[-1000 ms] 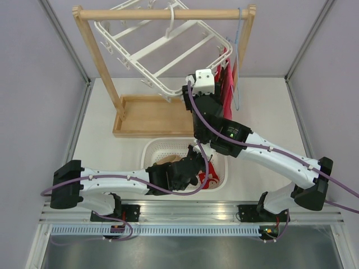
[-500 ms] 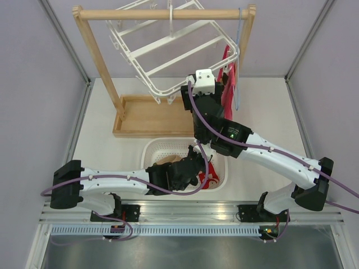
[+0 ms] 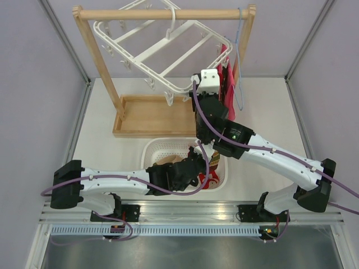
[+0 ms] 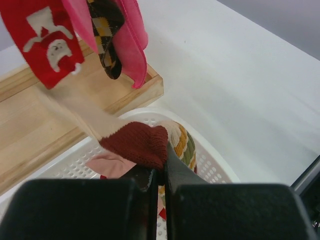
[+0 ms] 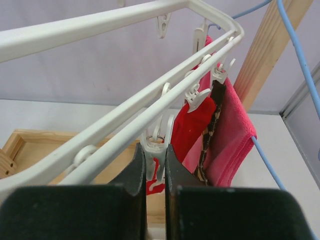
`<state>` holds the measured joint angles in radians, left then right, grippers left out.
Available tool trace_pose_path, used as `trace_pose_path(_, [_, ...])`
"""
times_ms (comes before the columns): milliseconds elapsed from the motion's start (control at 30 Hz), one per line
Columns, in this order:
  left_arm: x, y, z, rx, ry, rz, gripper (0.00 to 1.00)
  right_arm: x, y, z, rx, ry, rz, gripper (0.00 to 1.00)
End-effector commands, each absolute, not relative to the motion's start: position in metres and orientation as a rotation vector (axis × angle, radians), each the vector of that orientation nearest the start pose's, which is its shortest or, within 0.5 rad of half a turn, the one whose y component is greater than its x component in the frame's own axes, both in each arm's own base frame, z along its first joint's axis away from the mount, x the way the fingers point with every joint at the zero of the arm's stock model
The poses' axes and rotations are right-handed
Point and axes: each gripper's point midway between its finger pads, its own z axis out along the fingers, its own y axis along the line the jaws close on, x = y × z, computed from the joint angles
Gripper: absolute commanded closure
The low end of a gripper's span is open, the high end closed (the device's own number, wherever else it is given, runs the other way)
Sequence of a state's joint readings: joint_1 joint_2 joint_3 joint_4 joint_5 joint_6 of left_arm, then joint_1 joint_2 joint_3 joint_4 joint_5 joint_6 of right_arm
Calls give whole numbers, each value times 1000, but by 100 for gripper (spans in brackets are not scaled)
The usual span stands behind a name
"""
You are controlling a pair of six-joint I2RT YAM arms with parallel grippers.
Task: Remove the socks clipped to the hanger
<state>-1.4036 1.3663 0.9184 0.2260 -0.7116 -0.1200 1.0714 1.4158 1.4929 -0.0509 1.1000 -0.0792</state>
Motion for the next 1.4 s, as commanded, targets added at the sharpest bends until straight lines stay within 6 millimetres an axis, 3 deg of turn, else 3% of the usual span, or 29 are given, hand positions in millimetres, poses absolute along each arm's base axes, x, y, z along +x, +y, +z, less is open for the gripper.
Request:
trace_pose_path(0, [172,-390,229,595,1676,-522,98,310,238,430,23,1531,-57,99])
trace_pose_path(133, [170,-386,222,588,1692,-526,98,310,237,431,21,1529,-57,99])
trace_pose_path(167, [170,-385,222,583,1694,-528,98,310,236,431,23,1529,-57,93])
trace_pose_path(233, [171,-382,224,574,1695,-528,98,310,238,428,19,1532,-54,71])
trace_pose_path(267, [170,-381,225,571,1695,-527,98,310,238,426,15,1536,-55,49])
trace_pose_path(300, [171,-379,226,563,1695,-526,98,310,239,422,11,1542,-58,43])
trace_pose_path(333, [172,-376,223,562,1699,-518,98,310,238,421,18,1544,-53,25])
trace_pose_path(367, [172,-373,226,548,1695,-520,98,309,238,419,16,1547,-50,16])
trace_pose_path(567, [172,-352,223,475,1728,-596,98,300,226,403,19,1565,-7,12])
trace_pose_path(733, [171,-332,200,465,1798,-729,98,285,213,377,8,1588,64,11])
trace_pose_path(867, [181,-303,195,407,1830,-777,98,279,205,354,-5,1611,62,11])
trace_pose_path(933, [179,-291,201,368,1828,-881,98,277,200,342,-4,1623,52,11])
trace_pose_path(967, [191,-278,203,313,1829,-882,98,276,199,335,-8,1631,42,11])
trace_pose_path(1067, [194,-261,202,259,1834,-901,98,274,193,332,25,1628,57,10])
trace_pose_path(1367, [179,-253,141,183,2037,-900,98,268,172,341,102,1583,69,9])
